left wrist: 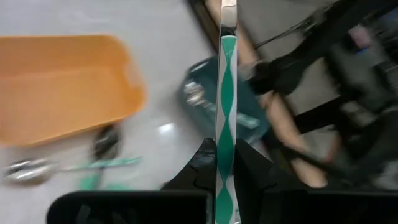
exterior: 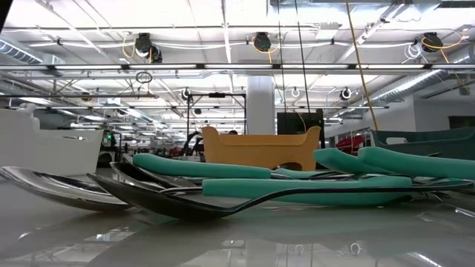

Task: Sort silverware by color (type)
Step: Put the white spoon into the blue bin

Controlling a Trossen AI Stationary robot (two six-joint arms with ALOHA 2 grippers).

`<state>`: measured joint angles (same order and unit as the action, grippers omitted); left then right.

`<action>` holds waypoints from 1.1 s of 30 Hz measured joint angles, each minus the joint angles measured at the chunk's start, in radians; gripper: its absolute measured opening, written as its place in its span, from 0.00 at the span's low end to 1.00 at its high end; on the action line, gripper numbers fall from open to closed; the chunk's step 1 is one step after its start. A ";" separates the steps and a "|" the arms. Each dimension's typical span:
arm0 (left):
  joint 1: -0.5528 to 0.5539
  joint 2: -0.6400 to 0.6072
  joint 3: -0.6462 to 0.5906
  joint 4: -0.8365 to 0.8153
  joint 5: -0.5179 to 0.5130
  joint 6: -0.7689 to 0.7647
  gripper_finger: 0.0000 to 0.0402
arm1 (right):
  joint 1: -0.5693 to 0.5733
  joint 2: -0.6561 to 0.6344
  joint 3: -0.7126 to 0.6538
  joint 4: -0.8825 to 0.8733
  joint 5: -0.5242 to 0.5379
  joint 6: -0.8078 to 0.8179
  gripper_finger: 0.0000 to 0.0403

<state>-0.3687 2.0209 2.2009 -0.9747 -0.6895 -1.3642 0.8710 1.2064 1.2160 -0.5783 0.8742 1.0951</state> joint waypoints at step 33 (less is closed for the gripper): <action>0.022 0.070 0.000 0.409 -0.108 0.235 0.06 | -0.237 -0.003 0.000 0.057 -0.066 -0.157 0.27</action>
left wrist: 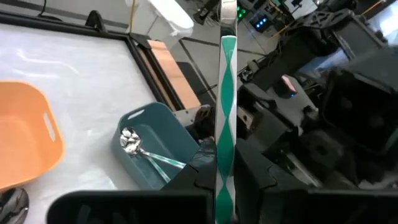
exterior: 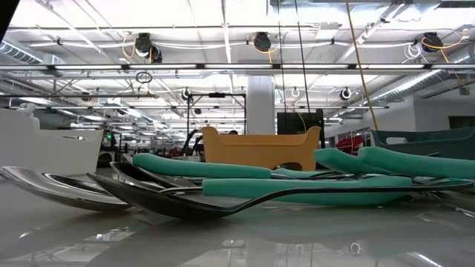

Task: Sort silverware by color (type)
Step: Put the white spoon into the blue bin

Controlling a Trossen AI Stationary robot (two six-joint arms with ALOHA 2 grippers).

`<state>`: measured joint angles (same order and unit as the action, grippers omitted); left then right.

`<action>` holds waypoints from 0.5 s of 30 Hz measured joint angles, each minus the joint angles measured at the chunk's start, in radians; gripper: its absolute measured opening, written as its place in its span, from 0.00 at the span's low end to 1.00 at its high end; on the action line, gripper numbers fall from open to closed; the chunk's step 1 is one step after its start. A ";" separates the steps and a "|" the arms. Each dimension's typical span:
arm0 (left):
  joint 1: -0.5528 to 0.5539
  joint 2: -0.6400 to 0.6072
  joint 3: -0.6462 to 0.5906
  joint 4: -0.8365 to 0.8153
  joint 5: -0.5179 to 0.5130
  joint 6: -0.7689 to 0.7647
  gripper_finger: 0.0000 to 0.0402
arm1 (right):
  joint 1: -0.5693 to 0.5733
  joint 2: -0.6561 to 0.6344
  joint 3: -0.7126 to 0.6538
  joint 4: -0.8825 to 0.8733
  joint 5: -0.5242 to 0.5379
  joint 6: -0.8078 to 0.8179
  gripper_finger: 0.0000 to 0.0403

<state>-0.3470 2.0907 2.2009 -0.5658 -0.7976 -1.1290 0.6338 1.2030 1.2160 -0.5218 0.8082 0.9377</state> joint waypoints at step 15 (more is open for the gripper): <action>-0.001 -0.004 0.000 -0.052 0.095 -0.039 0.32 | -0.005 -0.034 0.000 -0.176 -0.137 0.229 0.08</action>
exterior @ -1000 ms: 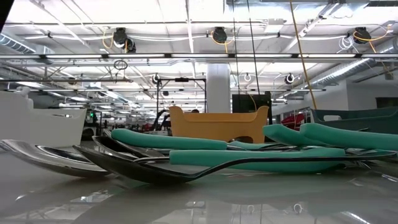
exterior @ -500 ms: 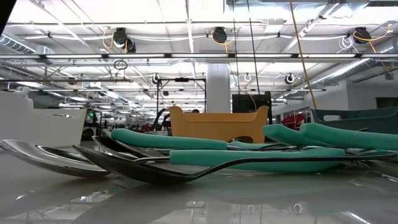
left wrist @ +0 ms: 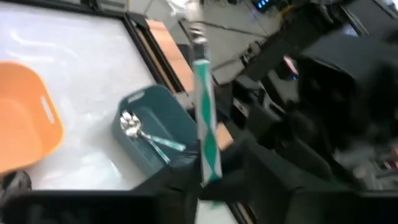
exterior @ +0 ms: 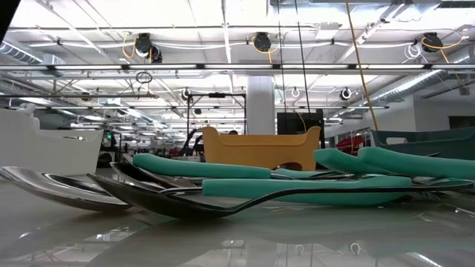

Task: Sort silverware by color (type)
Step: Put the white spoon into the blue bin

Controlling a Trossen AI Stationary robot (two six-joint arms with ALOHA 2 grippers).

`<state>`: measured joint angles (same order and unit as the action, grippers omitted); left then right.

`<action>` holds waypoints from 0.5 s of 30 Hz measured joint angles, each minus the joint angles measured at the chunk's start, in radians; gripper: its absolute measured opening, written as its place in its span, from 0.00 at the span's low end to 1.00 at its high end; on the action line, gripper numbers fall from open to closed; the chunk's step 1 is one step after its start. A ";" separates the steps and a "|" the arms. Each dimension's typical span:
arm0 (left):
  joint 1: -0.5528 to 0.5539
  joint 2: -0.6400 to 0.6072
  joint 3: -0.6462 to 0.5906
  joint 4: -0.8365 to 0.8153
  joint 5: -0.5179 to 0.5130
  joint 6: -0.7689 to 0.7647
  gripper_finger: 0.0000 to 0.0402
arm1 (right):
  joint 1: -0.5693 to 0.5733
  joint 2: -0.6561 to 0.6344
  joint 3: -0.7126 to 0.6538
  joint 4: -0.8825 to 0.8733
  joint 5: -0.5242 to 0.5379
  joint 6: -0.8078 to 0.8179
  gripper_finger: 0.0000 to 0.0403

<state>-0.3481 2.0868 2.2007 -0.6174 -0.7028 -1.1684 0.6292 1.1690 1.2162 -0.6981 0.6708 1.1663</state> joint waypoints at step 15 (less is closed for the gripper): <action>-0.019 -0.022 0.000 -0.238 0.362 0.100 0.51 | 0.014 -0.147 0.000 -0.372 -0.399 0.324 0.08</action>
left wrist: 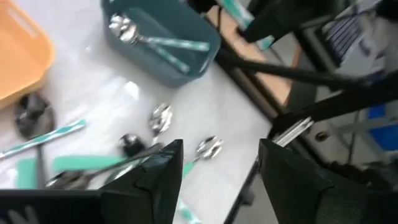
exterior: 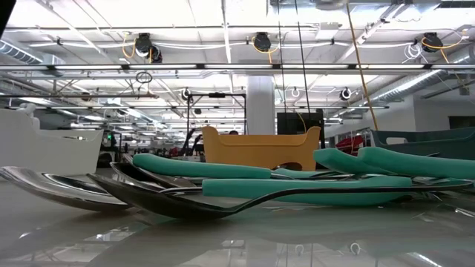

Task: Sort silverware by color (type)
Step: Put the white spoon into the blue bin

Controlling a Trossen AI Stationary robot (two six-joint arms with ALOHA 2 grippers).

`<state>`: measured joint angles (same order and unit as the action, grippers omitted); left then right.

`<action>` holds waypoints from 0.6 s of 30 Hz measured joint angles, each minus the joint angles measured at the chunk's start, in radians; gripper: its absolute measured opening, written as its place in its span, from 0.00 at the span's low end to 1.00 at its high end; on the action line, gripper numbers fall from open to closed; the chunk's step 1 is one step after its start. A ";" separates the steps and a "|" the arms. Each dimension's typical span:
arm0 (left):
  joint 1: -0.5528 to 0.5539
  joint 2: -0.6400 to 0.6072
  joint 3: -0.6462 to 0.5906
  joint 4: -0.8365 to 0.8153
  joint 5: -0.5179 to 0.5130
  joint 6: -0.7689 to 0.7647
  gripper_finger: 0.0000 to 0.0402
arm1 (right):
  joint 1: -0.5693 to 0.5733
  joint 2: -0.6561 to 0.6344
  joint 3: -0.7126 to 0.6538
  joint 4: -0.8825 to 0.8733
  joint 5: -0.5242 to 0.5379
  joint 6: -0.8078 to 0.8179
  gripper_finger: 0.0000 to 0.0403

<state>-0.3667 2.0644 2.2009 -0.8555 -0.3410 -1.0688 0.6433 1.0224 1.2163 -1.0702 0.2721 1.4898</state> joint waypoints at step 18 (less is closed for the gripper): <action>-0.008 -0.058 0.000 -0.341 0.026 0.199 0.52 | 0.066 -0.046 -0.068 -0.410 -0.297 0.152 0.08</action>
<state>-0.3743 2.0068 2.2009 -1.1964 -0.3154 -0.8702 0.7090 0.9763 1.1486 -1.4802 -0.0250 1.6415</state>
